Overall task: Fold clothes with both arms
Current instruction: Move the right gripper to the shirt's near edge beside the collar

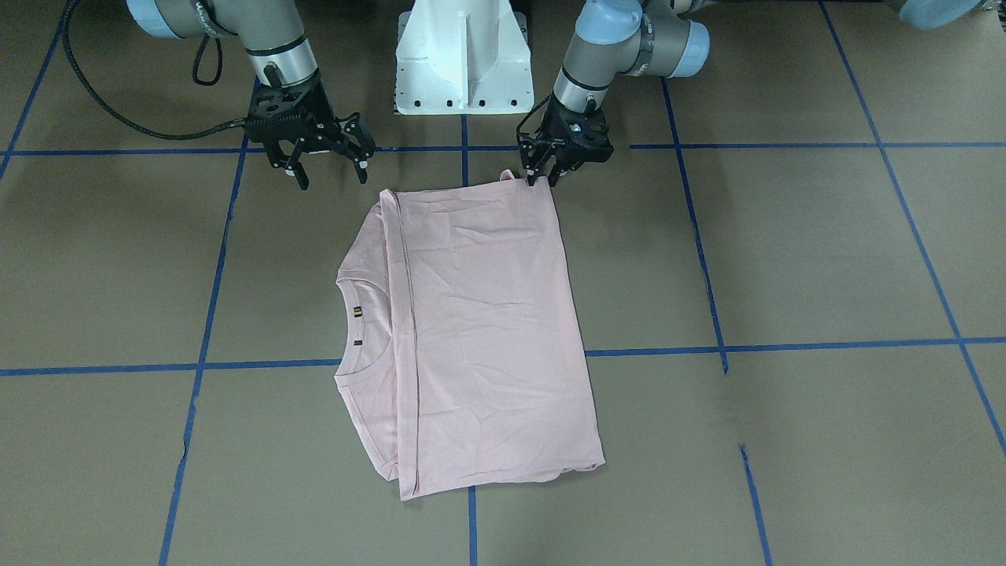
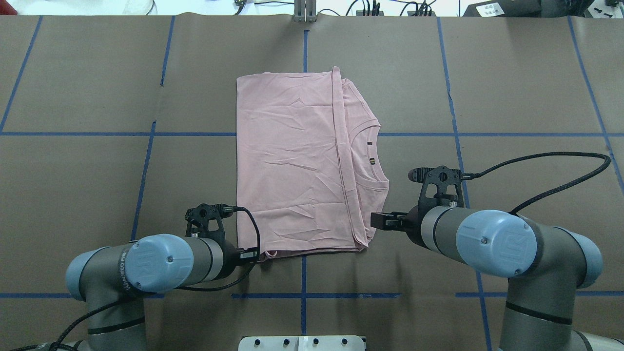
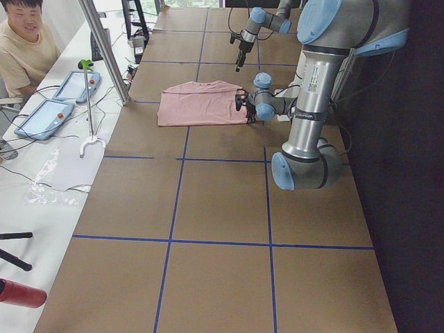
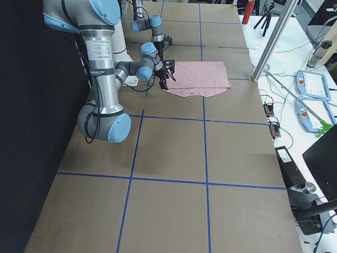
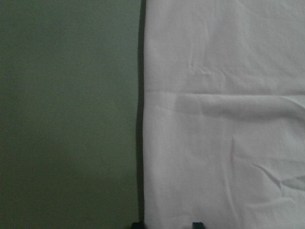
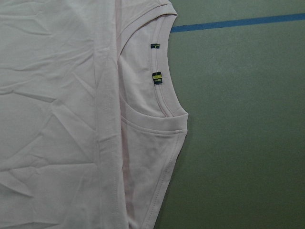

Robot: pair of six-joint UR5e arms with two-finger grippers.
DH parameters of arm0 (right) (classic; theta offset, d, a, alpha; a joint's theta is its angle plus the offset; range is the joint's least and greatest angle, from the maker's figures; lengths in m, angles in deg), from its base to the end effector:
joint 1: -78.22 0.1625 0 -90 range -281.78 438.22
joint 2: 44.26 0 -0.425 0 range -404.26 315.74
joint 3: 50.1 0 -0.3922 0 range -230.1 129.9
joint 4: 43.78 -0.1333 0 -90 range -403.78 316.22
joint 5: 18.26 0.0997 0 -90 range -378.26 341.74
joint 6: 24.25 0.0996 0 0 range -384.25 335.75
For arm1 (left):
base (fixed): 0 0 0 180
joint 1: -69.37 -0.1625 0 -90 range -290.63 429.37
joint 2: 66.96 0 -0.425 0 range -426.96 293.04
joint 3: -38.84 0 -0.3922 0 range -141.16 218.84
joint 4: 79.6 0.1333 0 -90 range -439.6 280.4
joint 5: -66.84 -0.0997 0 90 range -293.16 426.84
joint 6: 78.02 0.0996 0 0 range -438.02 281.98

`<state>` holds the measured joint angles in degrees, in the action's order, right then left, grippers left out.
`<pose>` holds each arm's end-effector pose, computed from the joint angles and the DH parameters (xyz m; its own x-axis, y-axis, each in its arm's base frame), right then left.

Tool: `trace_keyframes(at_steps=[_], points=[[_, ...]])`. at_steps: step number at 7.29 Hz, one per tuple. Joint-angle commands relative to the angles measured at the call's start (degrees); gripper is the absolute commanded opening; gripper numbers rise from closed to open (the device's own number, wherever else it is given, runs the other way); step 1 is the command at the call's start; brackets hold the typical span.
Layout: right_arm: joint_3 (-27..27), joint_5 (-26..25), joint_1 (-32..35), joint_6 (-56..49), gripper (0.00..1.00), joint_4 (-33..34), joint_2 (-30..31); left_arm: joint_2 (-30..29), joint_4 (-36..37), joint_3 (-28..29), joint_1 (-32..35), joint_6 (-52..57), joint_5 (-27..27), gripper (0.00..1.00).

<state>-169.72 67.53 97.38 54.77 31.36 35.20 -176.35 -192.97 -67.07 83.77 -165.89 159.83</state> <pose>-0.4413 -0.3022 0.3026 0.6048 0.0090 0.7963 -0.2740 0.9413 0.1974 0.5473 -0.2728 0.3033 0.5109 -0.0929 -0.8546 0.1863 0.9825 0.0046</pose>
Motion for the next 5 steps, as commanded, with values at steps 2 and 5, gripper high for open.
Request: trace_keyframes(at_steps=[2,5], points=[[0.1,0.0,-0.1,0.2,1.00,0.0,0.0,0.0,0.0,0.0,-0.3,0.0,-0.1,0.00],[1.3,-0.4,-0.9,3.0,0.99,0.5,-1.5,0.0,0.0,-0.2,-0.3,0.1,-0.1,0.00]])
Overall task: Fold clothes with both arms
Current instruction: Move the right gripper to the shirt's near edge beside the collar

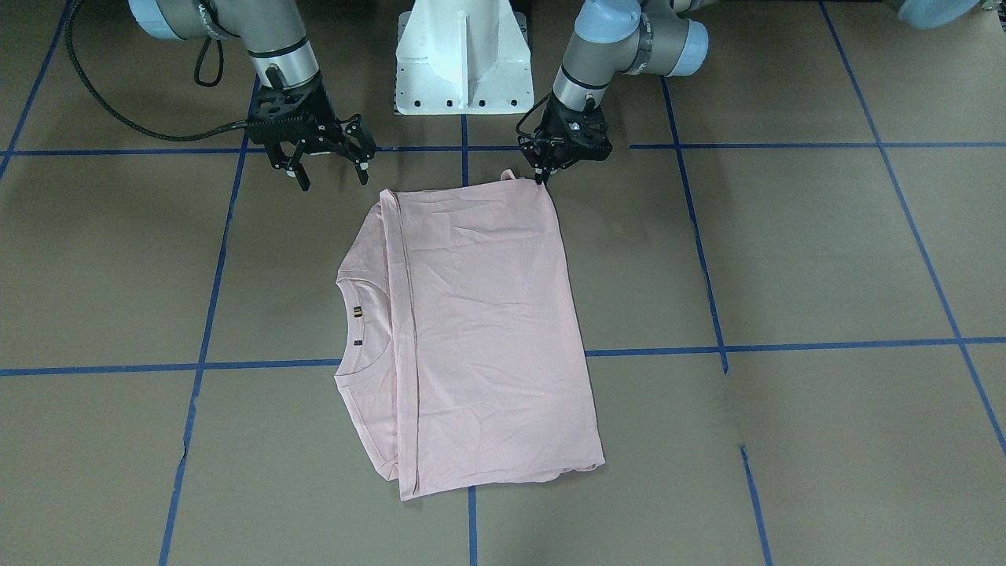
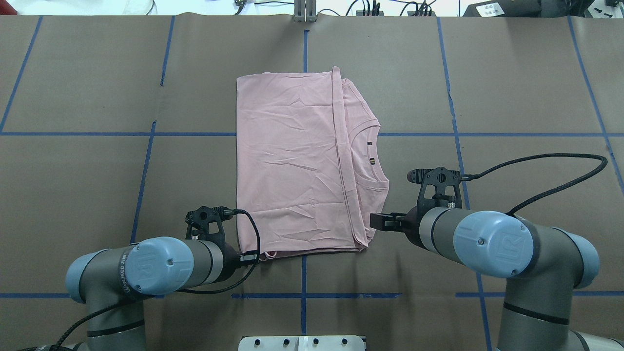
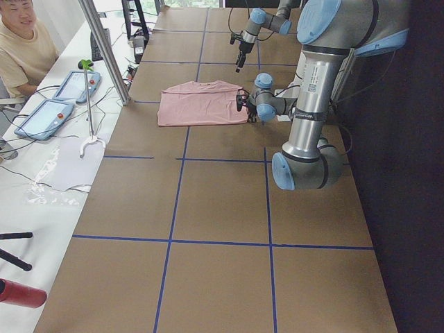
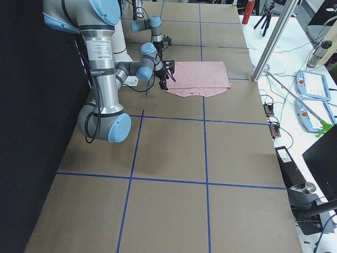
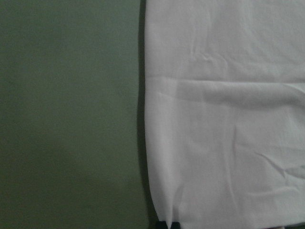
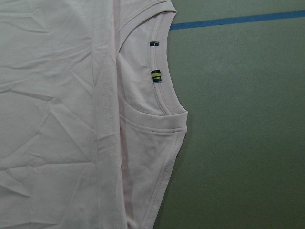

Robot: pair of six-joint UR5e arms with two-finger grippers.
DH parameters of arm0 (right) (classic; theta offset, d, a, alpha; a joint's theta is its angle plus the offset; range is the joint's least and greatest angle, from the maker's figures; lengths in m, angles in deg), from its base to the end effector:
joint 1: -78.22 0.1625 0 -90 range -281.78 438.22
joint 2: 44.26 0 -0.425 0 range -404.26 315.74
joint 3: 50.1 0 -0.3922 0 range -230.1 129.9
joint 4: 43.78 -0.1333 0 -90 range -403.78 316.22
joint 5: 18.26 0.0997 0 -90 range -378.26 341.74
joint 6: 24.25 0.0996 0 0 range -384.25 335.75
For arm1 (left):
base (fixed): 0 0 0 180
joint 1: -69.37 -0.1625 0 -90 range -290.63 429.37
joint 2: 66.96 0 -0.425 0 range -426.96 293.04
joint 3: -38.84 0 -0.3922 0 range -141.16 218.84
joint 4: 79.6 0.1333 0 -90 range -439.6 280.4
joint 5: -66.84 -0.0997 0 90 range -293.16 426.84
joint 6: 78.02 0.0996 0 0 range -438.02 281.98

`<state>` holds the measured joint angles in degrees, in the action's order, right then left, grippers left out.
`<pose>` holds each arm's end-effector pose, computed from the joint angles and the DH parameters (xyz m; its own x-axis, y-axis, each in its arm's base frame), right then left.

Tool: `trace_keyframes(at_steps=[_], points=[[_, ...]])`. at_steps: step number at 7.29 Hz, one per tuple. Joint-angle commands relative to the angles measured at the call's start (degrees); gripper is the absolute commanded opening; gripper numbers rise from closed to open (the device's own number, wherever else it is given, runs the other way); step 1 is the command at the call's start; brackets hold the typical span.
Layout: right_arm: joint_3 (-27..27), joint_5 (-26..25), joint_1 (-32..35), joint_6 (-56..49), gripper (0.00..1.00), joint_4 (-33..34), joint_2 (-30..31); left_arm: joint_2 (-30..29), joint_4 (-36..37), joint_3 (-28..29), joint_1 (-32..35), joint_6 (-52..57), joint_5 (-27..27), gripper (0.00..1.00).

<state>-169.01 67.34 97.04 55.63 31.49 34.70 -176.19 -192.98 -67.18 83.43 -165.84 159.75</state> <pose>-0.4474 -0.3014 0.3039 0.6056 0.0213 0.7954 -0.2788 0.9420 0.1870 0.5481 -0.2695 0.3041 0.5122 -0.0891 -0.8542 0.1812 0.9834 0.0061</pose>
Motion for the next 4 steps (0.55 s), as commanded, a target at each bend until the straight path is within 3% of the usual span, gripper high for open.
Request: trace_keyframes(at_steps=[1,2,3,4], points=[[3.7,-0.6,-1.0,6.1,0.89,0.5,-4.6,-0.5,0.0,-0.2,0.0,0.1,0.0,0.00],[7.0,-2.2,-1.8,9.2,0.76,1.6,-8.2,-0.5,0.0,-0.8,0.0,0.1,0.0,0.00],[7.6,-3.2,-2.8,9.4,0.67,8.9,-12.3,-0.4,0.0,-1.8,0.0,0.1,0.0,0.00],[8.3,-3.3,-3.8,9.3,0.66,12.1,-13.3,-0.4,0.0,-2.2,0.0,0.1,0.0,0.00]])
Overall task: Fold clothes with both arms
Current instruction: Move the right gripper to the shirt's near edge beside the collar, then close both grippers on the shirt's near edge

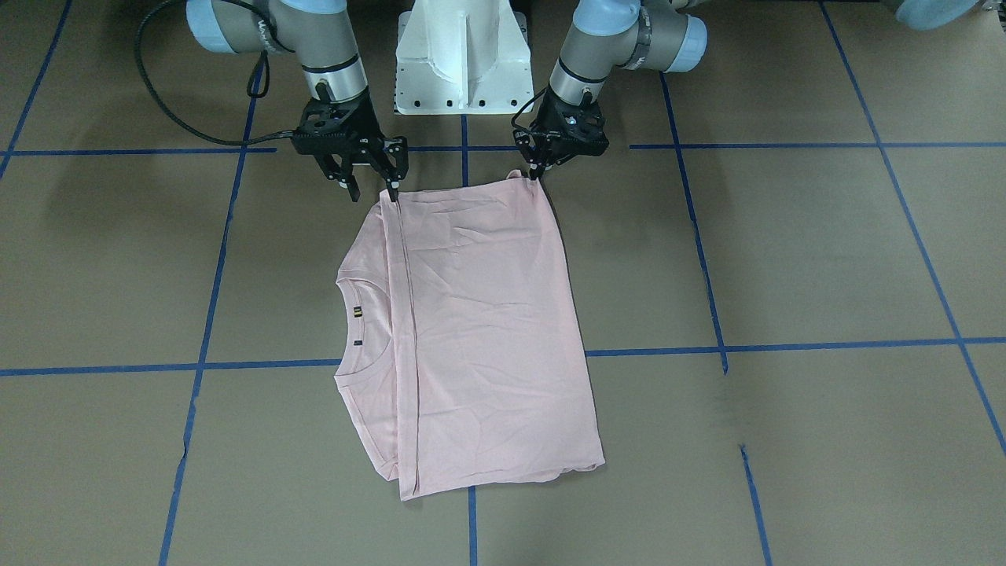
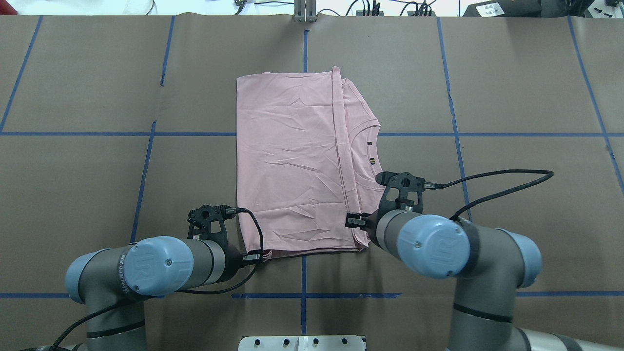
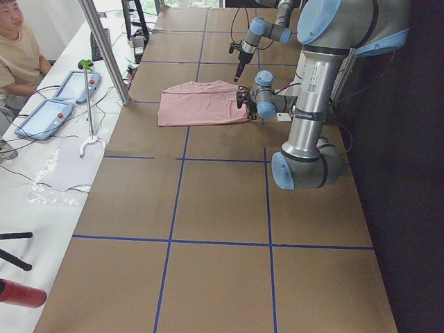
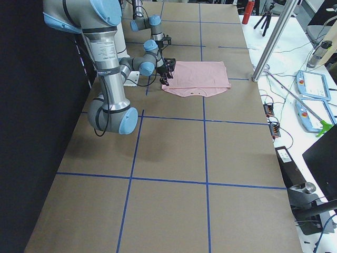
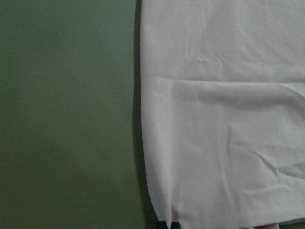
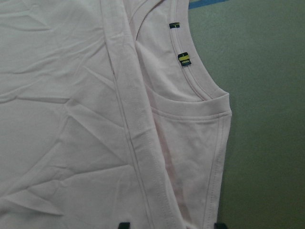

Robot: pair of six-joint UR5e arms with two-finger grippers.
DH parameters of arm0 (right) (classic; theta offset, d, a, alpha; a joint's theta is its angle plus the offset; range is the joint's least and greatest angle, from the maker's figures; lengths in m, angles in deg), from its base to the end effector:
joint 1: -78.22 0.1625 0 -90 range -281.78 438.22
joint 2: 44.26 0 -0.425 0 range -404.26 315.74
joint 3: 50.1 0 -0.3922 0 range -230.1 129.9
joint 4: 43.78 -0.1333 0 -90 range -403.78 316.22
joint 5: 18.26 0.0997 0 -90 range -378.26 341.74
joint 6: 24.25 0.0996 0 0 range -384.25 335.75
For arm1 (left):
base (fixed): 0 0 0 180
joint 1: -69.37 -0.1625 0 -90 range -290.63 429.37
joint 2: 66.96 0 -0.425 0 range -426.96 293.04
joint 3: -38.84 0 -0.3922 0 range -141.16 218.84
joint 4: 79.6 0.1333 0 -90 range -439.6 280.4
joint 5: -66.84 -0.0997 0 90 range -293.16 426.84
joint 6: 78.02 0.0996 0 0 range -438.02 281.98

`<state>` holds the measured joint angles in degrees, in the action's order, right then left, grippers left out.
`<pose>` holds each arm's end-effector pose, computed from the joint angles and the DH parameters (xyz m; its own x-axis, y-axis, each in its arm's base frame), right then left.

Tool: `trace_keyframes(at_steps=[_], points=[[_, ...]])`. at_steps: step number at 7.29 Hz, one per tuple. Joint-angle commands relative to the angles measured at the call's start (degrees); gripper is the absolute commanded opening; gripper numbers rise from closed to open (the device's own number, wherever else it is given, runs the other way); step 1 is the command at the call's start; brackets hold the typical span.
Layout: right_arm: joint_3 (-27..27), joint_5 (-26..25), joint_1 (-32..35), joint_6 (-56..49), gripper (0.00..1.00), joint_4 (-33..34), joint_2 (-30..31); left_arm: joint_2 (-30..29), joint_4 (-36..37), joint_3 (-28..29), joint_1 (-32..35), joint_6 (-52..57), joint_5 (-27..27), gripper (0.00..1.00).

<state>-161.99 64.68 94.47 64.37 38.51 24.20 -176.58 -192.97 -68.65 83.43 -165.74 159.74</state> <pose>-0.5165 -0.3021 0.2726 0.6111 0.1532 0.7766 -0.3550 0.9299 0.0958 0.5423 -0.2680 0.2884 0.4855 -0.0806 -0.8705 0.1807 0.9835 0.0097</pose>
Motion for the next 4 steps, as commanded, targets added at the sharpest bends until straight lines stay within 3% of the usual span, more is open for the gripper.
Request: trace_keyframes(at_steps=[1,3,4], points=[[2.3,-1.1,-1.8,0.6,0.66,5.2,-2.6,0.0,0.0,-0.7,0.0,0.0,0.0,0.00],[3.5,-2.3,-2.4,0.6,0.64,5.1,-2.7,0.1,0.0,-0.7,0.0,0.0,0.0,0.00],[3.8,-2.3,-2.4,0.6,0.56,5.1,-2.7,0.0,0.0,-0.8,0.0,0.0,0.0,0.00]])
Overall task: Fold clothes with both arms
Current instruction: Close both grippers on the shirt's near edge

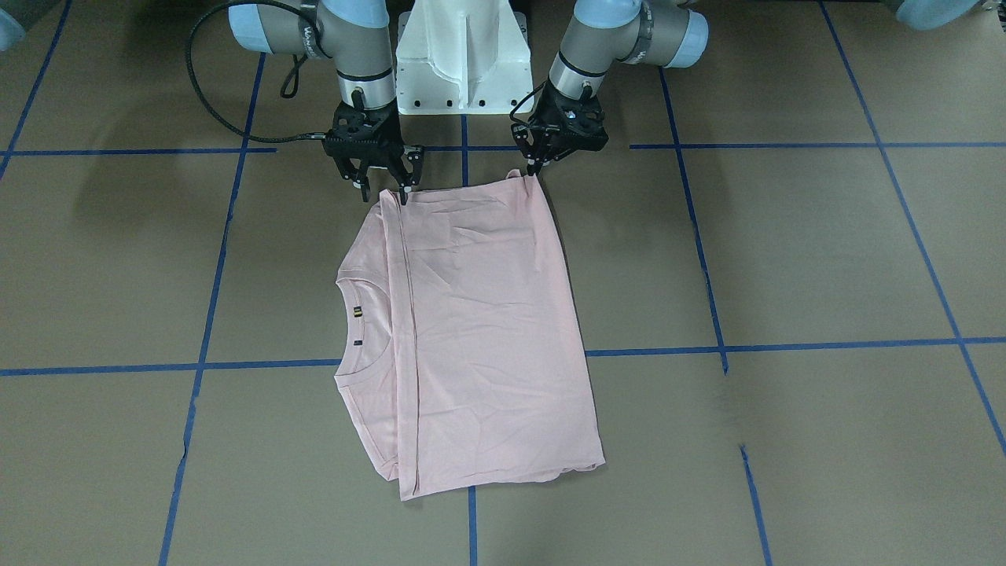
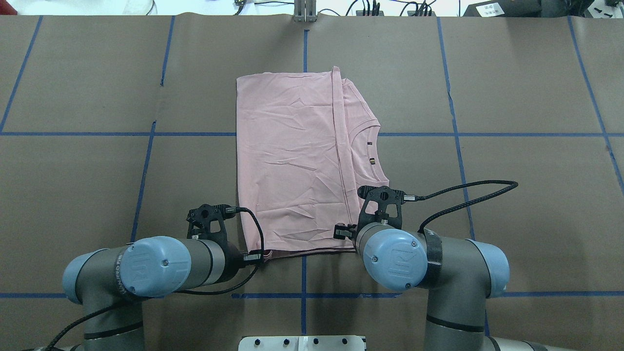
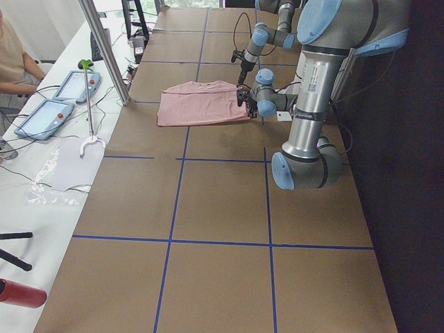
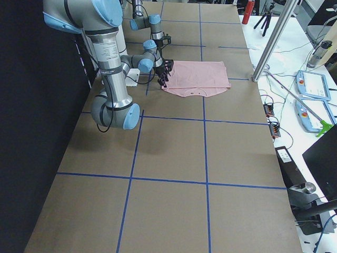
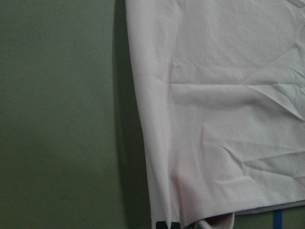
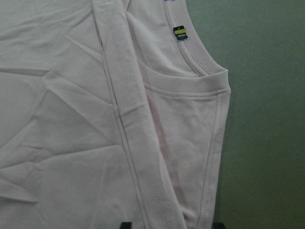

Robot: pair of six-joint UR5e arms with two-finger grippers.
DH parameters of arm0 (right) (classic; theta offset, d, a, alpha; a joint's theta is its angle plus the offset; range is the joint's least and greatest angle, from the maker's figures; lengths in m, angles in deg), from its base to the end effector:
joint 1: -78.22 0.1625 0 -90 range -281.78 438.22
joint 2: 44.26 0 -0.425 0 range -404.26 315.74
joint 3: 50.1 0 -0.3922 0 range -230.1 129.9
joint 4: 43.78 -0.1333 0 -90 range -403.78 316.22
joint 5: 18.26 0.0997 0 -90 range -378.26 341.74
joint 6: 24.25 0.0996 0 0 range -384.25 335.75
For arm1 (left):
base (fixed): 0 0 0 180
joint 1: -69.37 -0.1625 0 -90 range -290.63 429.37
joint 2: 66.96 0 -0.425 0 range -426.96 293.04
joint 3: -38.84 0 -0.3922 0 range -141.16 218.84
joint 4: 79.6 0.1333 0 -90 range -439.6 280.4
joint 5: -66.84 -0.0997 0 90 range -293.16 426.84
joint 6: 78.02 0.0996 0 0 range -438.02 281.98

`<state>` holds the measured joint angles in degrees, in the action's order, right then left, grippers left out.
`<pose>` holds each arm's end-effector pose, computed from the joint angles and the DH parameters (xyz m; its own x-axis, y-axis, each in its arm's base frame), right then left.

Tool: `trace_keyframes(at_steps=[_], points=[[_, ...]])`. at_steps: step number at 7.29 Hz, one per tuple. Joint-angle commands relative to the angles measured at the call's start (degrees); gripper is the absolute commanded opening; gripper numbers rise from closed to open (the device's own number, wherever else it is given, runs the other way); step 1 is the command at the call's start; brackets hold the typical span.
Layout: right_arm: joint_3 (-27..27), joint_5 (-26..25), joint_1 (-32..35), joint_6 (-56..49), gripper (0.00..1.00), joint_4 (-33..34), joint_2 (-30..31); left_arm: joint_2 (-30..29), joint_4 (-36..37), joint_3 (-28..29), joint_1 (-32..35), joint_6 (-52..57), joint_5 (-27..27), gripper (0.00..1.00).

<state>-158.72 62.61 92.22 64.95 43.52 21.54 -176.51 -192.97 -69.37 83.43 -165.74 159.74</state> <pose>-0.5480 -0.2903 0.2813 0.6847 0.1565 0.7119 -0.3392 0.9329 0.1211 0.5388 -0.2672 0.2836 0.4759 -0.0782 -0.8760 0.1809 0.9835 0.0104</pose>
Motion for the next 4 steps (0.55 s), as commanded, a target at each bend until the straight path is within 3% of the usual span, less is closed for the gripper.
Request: trace_keyframes(at_steps=[1,2,4], points=[[0.5,-0.2,-0.1,0.0,0.53,0.0,-0.2,0.2,0.0,-0.1,0.0,0.0,0.0,0.00],[0.8,-0.5,-0.1,0.0,0.47,0.0,-0.2,0.3,-0.1,-0.1,0.0,0.0,0.0,0.00],[2.1,-0.5,-0.1,0.0,0.47,-0.1,-0.4,0.4,0.0,-0.1,0.0,0.0,-0.1,0.00]])
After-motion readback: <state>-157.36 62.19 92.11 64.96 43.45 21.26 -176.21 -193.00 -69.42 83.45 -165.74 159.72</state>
